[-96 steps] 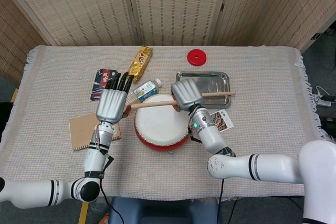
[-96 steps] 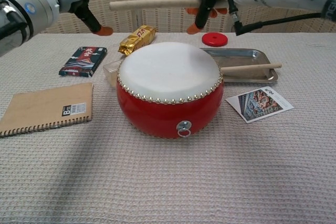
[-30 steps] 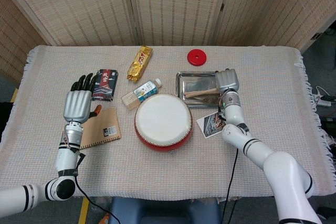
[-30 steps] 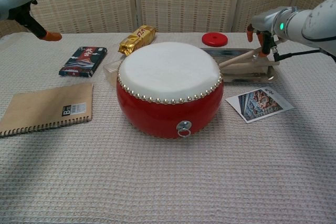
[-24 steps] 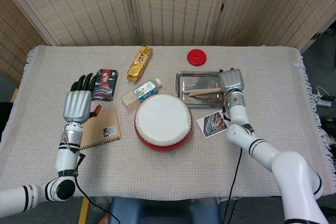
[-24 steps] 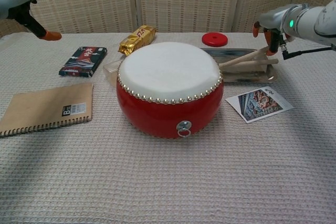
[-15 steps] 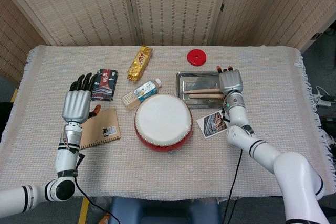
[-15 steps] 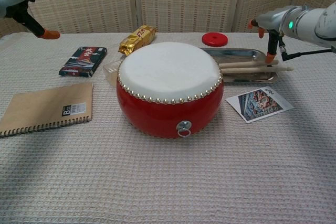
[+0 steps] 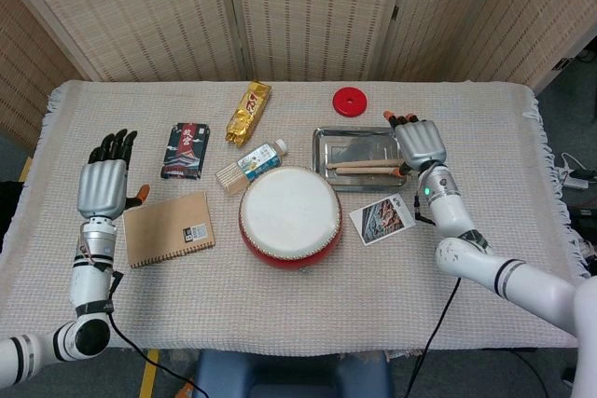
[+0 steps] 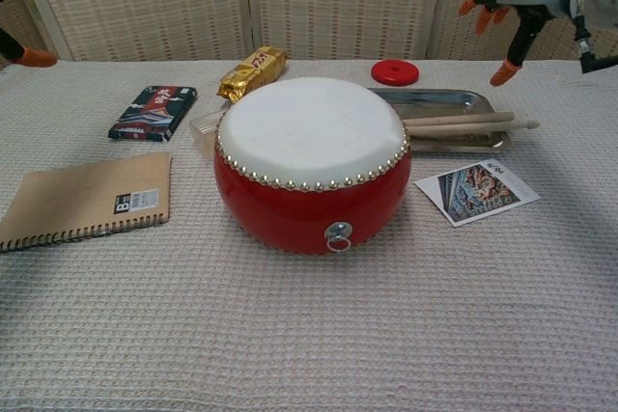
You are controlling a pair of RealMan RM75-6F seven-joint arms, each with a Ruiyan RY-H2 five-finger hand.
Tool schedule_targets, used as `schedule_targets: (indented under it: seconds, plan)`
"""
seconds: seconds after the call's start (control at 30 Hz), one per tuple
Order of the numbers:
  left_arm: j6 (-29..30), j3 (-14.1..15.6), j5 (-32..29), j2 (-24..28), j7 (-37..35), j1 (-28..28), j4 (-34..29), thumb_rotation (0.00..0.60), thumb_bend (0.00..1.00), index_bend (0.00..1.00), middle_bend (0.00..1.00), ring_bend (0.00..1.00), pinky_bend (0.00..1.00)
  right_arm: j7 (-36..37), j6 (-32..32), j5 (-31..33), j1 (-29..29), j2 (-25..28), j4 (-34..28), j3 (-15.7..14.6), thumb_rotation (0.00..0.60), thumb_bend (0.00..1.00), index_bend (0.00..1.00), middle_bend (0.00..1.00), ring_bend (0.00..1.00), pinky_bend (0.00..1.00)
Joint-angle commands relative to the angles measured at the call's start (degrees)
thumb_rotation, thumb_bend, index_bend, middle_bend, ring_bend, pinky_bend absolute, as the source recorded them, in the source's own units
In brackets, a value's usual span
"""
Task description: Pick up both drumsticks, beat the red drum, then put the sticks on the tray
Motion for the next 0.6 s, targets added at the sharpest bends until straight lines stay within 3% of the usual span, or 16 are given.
schedule_targets:
  seconds: [0.03, 0.3, 0.6]
  plan:
    - [0.18, 0.62, 0.78, 2.31, -2.68, 2.44, -0.80, 0.600, 0.32, 0.00, 0.00, 0.00, 0.15, 11.35, 10.22, -13.75, -10.68, 11.46, -13.62, -0.22, 0.600, 0.04, 0.11, 0.20, 0.16, 0.37]
    - [5.28, 4.94, 6.93, 4.42, -7.68, 9.27, -0.16, 0.600, 0.32, 0.00, 0.00, 0.00, 0.15, 25.96, 23.92, -31.67, -24.54, 18.24, -19.57, -6.07, 0.600, 0.04, 0.04, 0.20, 0.07, 0.33]
    - [14.41, 11.84, 17.33, 5.12, -11.93, 18.75, -2.78, 0.600, 0.32, 0.00, 0.00, 0.00, 0.14, 35.11, 35.62, -44.87, -35.07, 17.83, -17.42, -12.87, 0.600, 0.04, 0.00, 0.10, 0.00, 0.17]
